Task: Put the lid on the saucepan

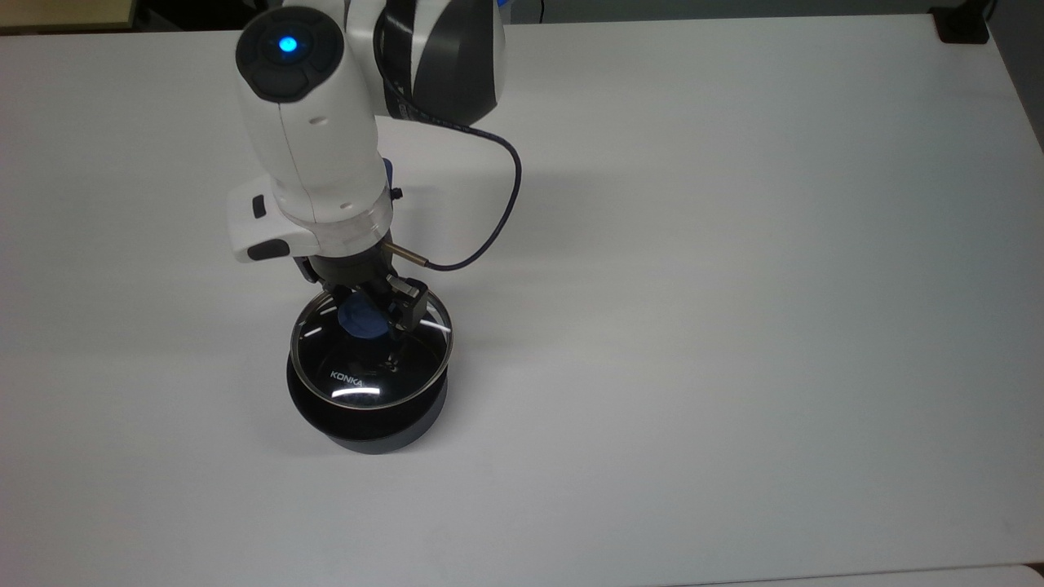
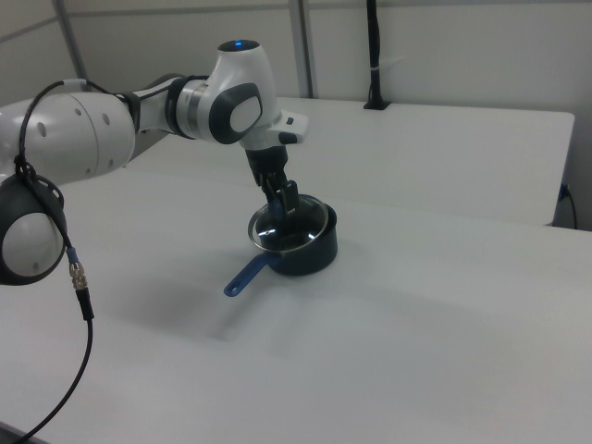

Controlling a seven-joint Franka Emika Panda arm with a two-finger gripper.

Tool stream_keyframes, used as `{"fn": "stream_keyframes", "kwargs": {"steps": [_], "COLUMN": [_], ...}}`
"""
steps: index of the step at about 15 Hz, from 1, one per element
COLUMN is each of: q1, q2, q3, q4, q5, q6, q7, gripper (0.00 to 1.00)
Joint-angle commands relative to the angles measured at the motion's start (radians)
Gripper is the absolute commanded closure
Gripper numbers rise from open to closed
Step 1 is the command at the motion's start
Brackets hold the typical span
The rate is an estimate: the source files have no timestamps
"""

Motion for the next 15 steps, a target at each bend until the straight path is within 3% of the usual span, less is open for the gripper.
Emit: {"fn": "stream_keyframes", "kwargs": {"steps": [1, 15], "q1": [0.020, 0.020], "q2": [0.030, 0.028], "q3": [-0.028, -0.024], "q4": [0.031, 0.082], "q5": [0.021, 0.026], "q6": [0.014, 0.028], "q7": [-0.002, 0.078], "gripper": [0.55, 0.54]}}
